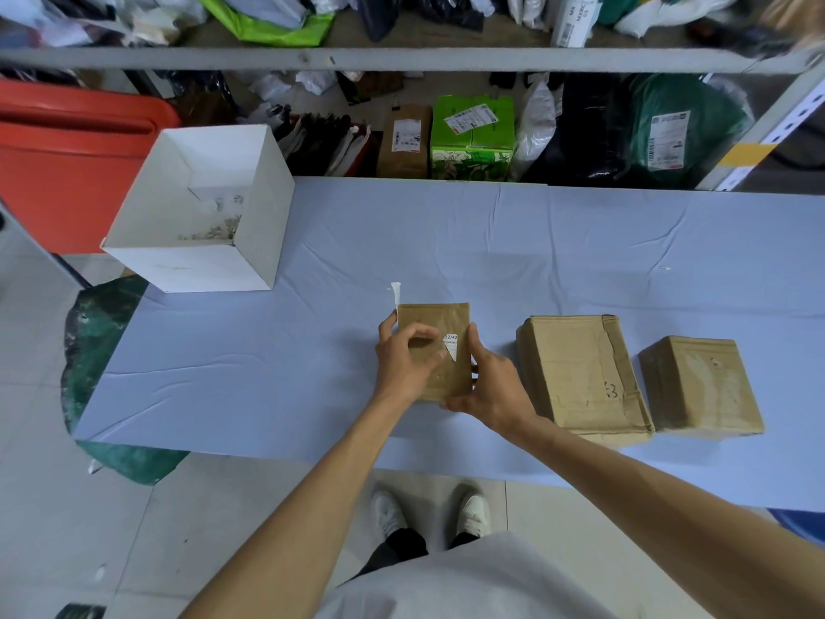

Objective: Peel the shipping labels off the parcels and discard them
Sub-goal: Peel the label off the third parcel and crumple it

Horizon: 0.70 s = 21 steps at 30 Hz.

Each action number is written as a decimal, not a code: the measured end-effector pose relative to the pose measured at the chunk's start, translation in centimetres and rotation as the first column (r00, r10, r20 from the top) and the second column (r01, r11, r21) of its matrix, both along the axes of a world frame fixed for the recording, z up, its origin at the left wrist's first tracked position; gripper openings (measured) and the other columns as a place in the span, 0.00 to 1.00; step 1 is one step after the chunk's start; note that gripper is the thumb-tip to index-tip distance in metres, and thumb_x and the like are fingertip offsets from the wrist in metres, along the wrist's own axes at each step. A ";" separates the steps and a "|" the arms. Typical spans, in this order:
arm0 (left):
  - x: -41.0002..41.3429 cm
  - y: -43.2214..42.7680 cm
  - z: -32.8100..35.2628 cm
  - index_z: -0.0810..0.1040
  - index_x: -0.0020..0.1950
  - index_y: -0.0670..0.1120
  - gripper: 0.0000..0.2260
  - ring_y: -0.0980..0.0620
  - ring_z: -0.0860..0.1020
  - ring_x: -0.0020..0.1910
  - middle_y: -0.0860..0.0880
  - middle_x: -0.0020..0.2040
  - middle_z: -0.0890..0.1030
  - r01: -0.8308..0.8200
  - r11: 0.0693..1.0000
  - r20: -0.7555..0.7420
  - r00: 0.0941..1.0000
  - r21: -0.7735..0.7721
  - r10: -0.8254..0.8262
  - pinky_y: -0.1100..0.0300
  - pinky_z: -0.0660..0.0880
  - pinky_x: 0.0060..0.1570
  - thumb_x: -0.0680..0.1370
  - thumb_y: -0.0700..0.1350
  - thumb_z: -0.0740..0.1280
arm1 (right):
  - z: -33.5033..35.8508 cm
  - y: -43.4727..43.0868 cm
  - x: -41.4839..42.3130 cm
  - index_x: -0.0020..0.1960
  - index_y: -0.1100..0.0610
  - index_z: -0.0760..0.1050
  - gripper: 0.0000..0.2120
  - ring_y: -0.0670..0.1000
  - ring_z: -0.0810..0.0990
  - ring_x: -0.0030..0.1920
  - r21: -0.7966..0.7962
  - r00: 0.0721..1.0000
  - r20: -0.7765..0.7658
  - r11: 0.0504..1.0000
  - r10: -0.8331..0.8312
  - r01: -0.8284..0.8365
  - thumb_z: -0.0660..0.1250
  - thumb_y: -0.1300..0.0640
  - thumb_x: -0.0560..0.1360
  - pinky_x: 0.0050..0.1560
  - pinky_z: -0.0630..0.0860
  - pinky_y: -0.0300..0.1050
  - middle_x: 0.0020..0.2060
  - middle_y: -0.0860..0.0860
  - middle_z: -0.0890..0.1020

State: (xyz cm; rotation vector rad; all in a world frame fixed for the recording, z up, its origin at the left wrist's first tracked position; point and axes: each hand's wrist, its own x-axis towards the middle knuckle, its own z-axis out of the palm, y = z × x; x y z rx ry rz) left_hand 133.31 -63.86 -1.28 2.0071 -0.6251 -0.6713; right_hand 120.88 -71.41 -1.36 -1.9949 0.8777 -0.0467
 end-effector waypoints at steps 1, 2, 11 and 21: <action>0.0 -0.1 0.0 0.82 0.48 0.50 0.11 0.56 0.72 0.64 0.50 0.69 0.65 -0.034 0.999 0.000 0.999 -0.014 0.034 0.65 0.68 0.62 0.68 0.41 0.76 | 0.1 0.0 0.1 0.79 0.53 0.42 0.60 0.52 0.82 0.51 -0.007 1.000 -0.002 1.000 0.006 -0.006 0.80 0.59 0.62 0.52 0.80 0.50 0.58 0.51 0.81; -0.1 -0.2 0.0 0.81 0.47 0.51 0.12 0.56 0.73 0.63 0.50 0.68 0.67 -0.076 0.997 -0.003 0.997 -0.025 0.076 0.66 0.68 0.61 0.67 0.42 0.77 | 0.1 0.0 0.1 0.79 0.53 0.42 0.60 0.52 0.82 0.52 -0.018 1.000 -0.004 1.000 0.013 -0.013 0.80 0.59 0.62 0.52 0.80 0.50 0.58 0.51 0.80; -1.3 -1.0 -0.4 0.83 0.42 0.49 0.07 0.50 0.72 0.64 0.51 0.65 0.70 -0.254 0.966 0.010 0.967 -0.037 0.255 0.58 0.70 0.62 0.67 0.45 0.78 | 0.3 0.2 0.1 0.79 0.53 0.42 0.58 0.55 0.81 0.52 -0.059 0.999 -0.009 0.997 0.047 -0.048 0.79 0.60 0.64 0.52 0.79 0.52 0.57 0.53 0.80; -1.3 -1.5 -0.4 0.84 0.43 0.47 0.01 0.47 0.70 0.65 0.49 0.70 0.67 -0.255 0.967 0.026 0.967 0.022 0.254 0.56 0.70 0.64 0.73 0.43 0.73 | 0.7 0.1 0.2 0.79 0.55 0.42 0.57 0.57 0.79 0.55 -0.041 0.998 -0.028 0.998 0.056 -0.057 0.79 0.60 0.64 0.53 0.78 0.54 0.58 0.56 0.79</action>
